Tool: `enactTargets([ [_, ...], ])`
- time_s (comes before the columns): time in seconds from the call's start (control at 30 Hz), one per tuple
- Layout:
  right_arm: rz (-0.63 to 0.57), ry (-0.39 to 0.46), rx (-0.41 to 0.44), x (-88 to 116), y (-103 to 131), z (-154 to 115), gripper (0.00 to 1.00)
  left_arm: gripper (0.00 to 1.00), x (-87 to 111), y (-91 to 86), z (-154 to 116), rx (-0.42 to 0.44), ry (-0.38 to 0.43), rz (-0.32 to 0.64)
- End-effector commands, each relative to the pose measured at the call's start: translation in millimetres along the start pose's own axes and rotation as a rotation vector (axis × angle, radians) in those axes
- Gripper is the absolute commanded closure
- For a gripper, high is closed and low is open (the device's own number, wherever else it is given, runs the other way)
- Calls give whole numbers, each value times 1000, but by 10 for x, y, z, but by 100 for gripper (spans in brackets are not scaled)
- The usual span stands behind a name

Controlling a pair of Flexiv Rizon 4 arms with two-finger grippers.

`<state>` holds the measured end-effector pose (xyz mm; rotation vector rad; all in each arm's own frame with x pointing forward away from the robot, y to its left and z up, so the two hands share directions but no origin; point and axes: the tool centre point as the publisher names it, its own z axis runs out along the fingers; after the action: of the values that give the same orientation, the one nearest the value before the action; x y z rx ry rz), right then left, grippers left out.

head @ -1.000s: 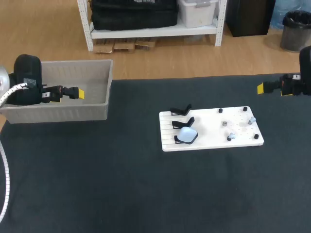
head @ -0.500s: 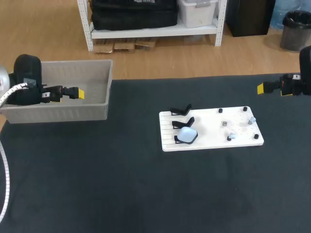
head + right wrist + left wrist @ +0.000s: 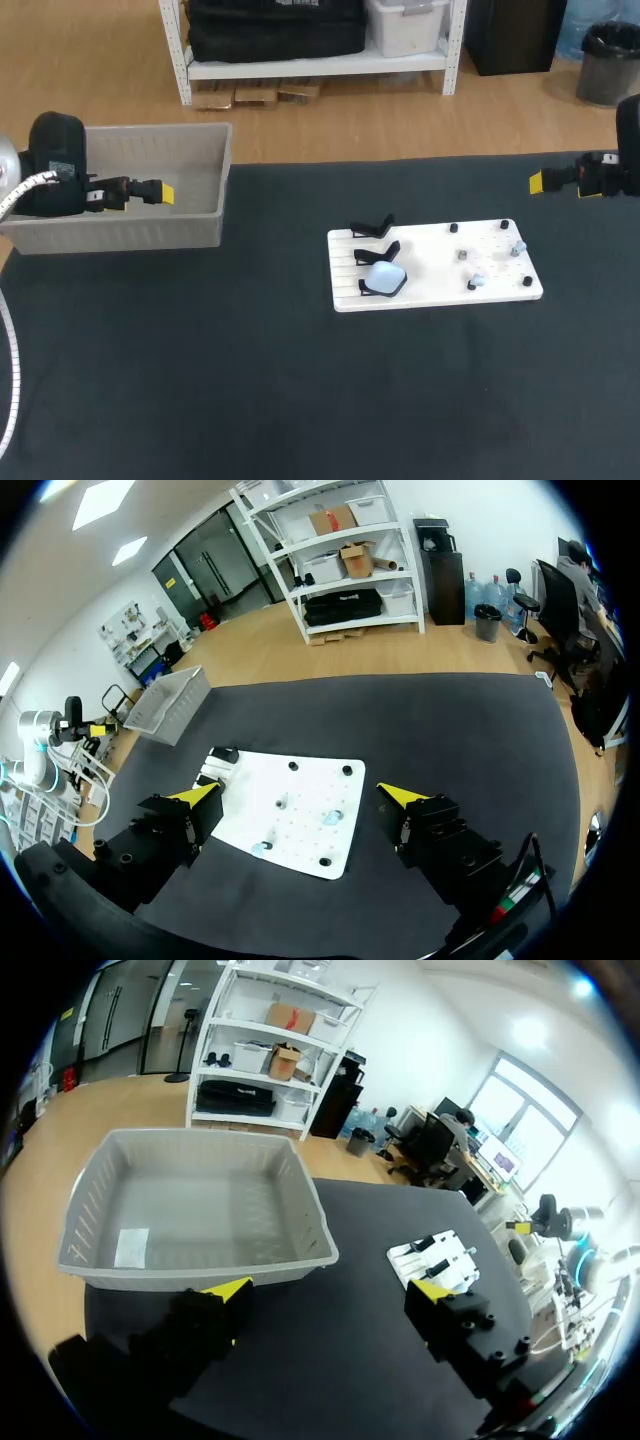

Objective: Pick up each earbud case from the left stands, insert the matching earbuds, close the lid, and place the case in the box.

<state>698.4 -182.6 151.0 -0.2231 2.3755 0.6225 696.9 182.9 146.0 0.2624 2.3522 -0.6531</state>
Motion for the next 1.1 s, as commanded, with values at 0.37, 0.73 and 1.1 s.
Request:
enactTargets([
  [0.37,-1,0,-6,0,-14,1,0,0,-333,-505,48,239,50,459],
  [0.73,-1,0,-6,0,-14,1,0,0,-300,-871,414,422,88,653],
  [1.1,-1,0,-6,0,-14,1,0,0,-2,-1269,697,558,95,846],
])
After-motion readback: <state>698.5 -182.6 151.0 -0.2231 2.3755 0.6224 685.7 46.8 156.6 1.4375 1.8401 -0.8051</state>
